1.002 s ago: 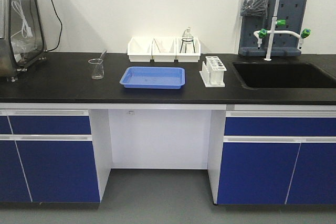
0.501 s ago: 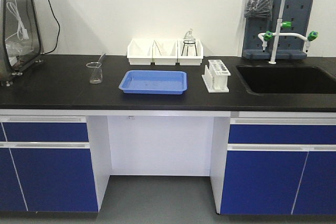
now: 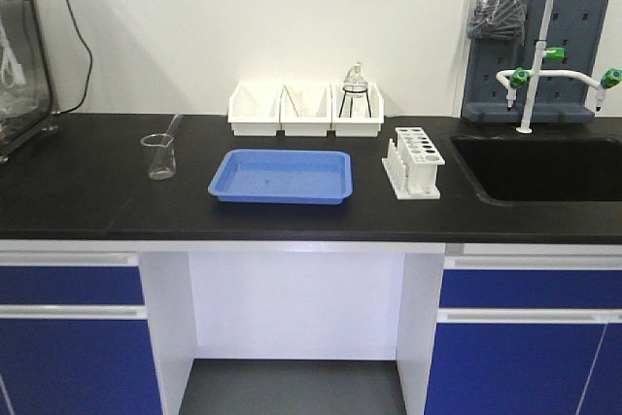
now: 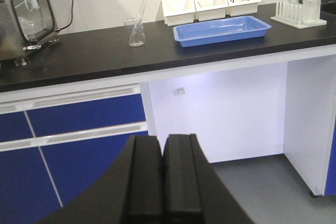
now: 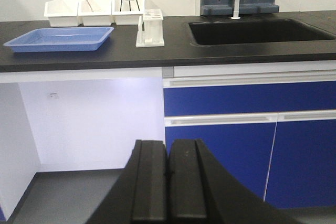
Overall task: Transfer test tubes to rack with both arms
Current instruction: 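Drive the base toward the bench, stopping in front of the blue tray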
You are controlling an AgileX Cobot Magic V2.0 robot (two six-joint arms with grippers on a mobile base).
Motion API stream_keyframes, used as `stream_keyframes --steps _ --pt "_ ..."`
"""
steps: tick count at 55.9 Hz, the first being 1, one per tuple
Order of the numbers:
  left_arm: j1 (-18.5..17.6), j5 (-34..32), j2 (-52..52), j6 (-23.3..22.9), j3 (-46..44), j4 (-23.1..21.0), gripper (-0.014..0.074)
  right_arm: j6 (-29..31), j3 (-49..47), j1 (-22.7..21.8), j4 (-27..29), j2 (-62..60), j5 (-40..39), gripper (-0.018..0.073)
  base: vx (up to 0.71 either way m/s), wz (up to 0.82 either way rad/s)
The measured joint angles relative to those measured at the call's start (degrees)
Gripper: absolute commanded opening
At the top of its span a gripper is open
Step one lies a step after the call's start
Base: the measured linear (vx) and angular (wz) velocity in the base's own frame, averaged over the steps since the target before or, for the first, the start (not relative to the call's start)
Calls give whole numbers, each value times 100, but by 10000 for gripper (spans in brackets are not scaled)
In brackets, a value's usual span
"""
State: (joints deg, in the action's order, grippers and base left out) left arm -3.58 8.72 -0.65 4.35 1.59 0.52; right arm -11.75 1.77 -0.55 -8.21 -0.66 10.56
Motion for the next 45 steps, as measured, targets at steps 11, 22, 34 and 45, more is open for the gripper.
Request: stream_keyframes --steps 11,22,34,45 --pt "0 0 0 0 0 0 -7 0 0 0 0 0 0 -11 41 -5" --pt "0 0 0 0 0 0 -7 0 0 0 0 0 0 -11 41 -1" --pt "0 0 0 0 0 0 -7 0 0 0 0 0 0 -11 40 0" --pt "0 0 0 0 0 0 -7 0 0 0 0 0 0 -11 38 1"
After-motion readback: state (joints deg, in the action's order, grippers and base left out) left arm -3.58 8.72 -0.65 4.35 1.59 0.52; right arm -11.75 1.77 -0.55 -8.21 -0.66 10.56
